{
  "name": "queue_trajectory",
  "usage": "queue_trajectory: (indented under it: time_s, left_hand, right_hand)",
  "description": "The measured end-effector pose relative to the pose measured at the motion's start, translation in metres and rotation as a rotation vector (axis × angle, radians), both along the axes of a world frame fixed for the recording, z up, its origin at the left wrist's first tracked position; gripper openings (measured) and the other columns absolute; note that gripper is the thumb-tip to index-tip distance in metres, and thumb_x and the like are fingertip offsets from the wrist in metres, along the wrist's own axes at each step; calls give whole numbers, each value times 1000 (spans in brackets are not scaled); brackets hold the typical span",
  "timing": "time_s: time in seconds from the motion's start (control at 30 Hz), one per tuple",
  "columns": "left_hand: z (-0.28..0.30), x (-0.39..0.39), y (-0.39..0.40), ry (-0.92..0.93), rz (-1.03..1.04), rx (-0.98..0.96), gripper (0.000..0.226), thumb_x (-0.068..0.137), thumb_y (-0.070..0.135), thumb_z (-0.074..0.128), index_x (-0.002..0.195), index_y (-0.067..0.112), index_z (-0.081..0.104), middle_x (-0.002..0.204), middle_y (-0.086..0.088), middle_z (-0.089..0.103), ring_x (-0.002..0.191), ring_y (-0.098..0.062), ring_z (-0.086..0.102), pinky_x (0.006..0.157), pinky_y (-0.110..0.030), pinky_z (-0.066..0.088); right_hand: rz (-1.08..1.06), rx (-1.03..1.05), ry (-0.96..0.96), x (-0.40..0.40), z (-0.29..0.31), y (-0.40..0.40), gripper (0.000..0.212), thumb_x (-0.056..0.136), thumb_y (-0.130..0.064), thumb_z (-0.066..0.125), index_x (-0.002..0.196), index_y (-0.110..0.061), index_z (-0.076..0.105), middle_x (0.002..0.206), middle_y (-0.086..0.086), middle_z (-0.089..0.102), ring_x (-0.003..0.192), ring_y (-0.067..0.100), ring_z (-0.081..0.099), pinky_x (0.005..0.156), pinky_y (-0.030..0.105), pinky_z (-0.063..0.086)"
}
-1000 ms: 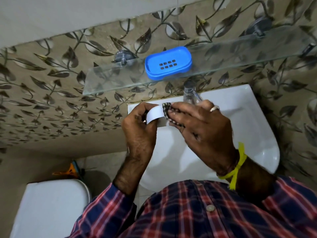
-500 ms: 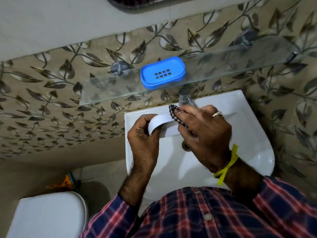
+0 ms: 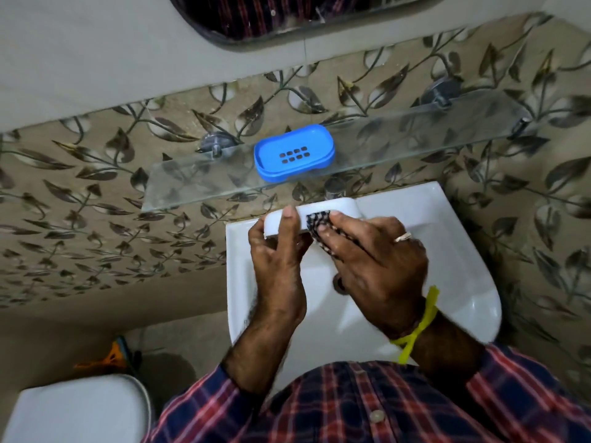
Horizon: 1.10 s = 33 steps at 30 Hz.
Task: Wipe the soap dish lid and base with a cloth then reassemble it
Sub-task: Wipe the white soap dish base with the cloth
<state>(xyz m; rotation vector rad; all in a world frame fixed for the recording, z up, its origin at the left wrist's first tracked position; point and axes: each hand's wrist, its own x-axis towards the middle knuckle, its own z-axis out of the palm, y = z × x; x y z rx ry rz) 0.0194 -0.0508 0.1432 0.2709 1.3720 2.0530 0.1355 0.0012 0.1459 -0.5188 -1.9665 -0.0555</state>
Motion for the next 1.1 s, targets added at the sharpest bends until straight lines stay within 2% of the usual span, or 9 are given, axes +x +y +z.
queue_trajectory:
  time_s: [0.2, 0.3, 0.4, 0.5, 0.6, 0.67, 0.77, 0.87, 1.1]
  left_hand:
    - [-15, -10, -2, 78, -23, 34, 53, 78, 44, 75, 119, 18, 53, 89, 0, 78, 82, -16, 75, 69, -26, 59]
    - [-17, -23, -5, 153, -15, 29, 55, 72, 54, 82, 116, 32, 56, 87, 6, 76, 85, -15, 71, 76, -33, 58]
    - [-18, -22, -6, 198, -38, 40, 45, 76, 46, 75, 115, 38, 54, 86, 12, 75, 83, -10, 68, 80, -37, 55]
    - [-12, -22, -1, 111, -16, 95, 67, 70, 39, 72, 129, 20, 48, 91, 7, 75, 86, -13, 70, 80, -38, 57]
    - [3, -23, 3, -5, -43, 100, 95, 67, 41, 72, 144, -2, 37, 118, -19, 64, 105, -31, 65, 96, -55, 52]
    - [7, -22, 2, -117, -123, 71, 85, 76, 44, 69, 145, 2, 44, 126, -21, 63, 116, -34, 63, 103, -53, 51]
    - [4, -15, -2, -242, -259, 40, 67, 92, 48, 57, 144, 7, 49, 125, -13, 70, 118, -26, 67, 98, -43, 56]
    - [0, -7, -5, -249, -406, 20, 65, 94, 46, 51, 147, 8, 46, 140, -16, 62, 128, -29, 60, 103, -44, 52]
    - [0, -11, -7, -243, -447, 68, 47, 98, 50, 46, 141, 33, 54, 138, 9, 65, 130, -12, 59, 102, -32, 53]
  right_hand:
    - [22, -98, -49, -4, 7, 2, 18, 100, -20, 62, 110, -15, 77, 116, 4, 74, 81, 33, 68, 65, 41, 56]
    - [61, -151, -7, 3, 2, 1, 15, 97, -17, 67, 107, -13, 77, 114, 4, 74, 83, 34, 69, 69, 44, 56]
    - [70, -390, 150, 4, 2, 14, 14, 93, -14, 71, 102, -6, 77, 110, 8, 74, 95, 29, 70, 83, 46, 54]
    - [183, -467, 130, 5, -2, 13, 13, 93, -13, 71, 102, -5, 76, 110, 6, 74, 102, 23, 69, 88, 42, 53]
    - [280, -445, -8, 16, -14, 10, 12, 92, -14, 72, 102, -7, 77, 111, 3, 74, 98, 26, 70, 85, 42, 52]
    - [256, -517, 49, 19, -15, 16, 11, 91, -11, 72, 100, -5, 77, 108, 4, 74, 99, 23, 69, 87, 43, 53]
    - [219, -598, 146, 14, 2, 28, 16, 90, -9, 71, 105, -4, 75, 107, 6, 73, 102, 19, 68, 91, 41, 54]
    - [206, -546, 5, 0, 25, 27, 24, 89, -14, 70, 113, -16, 75, 110, 0, 73, 99, 17, 68, 89, 38, 54]
    - [171, -490, -284, -19, 41, 9, 34, 85, -14, 67, 115, -29, 73, 123, -7, 67, 107, 21, 63, 85, 35, 52]
